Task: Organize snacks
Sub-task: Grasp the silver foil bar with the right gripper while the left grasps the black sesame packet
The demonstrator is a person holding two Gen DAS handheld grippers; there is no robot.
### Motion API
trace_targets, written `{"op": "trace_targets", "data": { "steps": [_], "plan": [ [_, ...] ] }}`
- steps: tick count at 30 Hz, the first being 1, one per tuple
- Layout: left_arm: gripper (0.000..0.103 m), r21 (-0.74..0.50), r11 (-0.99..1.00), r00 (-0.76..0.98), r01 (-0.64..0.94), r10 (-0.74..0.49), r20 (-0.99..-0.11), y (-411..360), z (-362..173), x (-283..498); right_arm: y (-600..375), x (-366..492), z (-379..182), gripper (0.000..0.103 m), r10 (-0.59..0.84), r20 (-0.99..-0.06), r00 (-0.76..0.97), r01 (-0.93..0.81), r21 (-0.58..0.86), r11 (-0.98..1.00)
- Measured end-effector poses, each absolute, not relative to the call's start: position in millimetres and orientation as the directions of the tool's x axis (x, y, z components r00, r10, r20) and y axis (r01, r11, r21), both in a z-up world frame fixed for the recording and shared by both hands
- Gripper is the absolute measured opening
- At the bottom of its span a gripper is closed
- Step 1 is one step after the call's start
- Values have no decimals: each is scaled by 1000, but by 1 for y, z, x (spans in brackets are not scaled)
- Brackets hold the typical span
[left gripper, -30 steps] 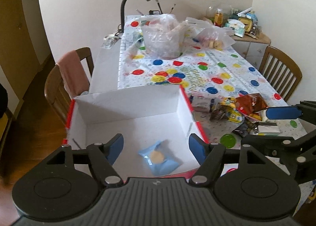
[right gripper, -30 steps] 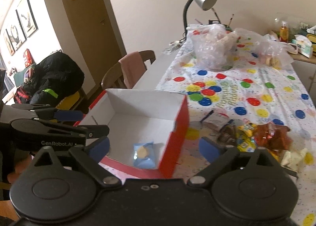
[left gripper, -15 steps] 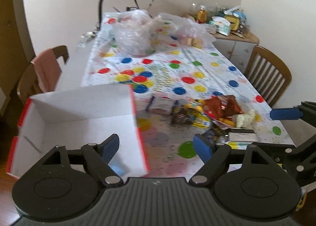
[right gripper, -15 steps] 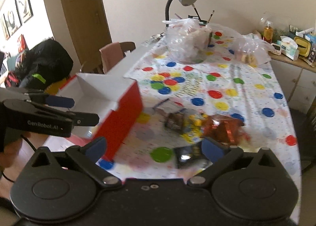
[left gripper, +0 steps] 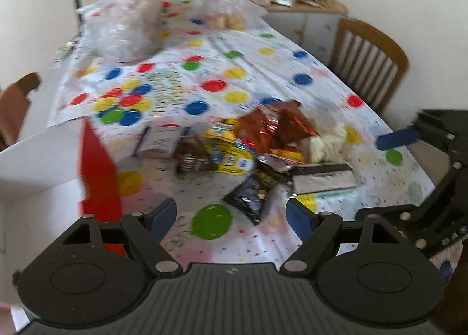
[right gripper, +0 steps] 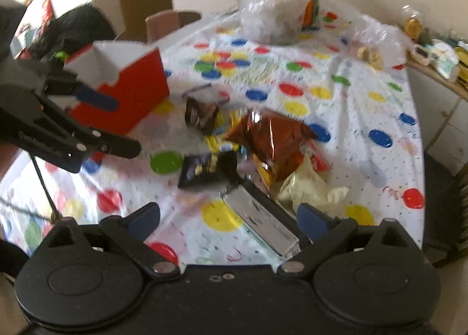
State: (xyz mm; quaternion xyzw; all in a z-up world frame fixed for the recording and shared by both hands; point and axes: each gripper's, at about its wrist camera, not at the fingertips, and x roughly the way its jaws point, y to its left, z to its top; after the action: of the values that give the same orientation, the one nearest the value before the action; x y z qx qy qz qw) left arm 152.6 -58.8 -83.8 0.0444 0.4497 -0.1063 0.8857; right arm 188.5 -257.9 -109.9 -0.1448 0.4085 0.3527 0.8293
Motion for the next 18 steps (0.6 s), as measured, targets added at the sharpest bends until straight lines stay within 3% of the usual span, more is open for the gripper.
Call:
{"op": "trace_targets", "data": {
  "steps": [18],
  "plan": [
    [82,40,908,427,417,-157,-890,-101,-142,222,-248,244,-164,78,437,-855,280,-829,14,559]
  ]
}}
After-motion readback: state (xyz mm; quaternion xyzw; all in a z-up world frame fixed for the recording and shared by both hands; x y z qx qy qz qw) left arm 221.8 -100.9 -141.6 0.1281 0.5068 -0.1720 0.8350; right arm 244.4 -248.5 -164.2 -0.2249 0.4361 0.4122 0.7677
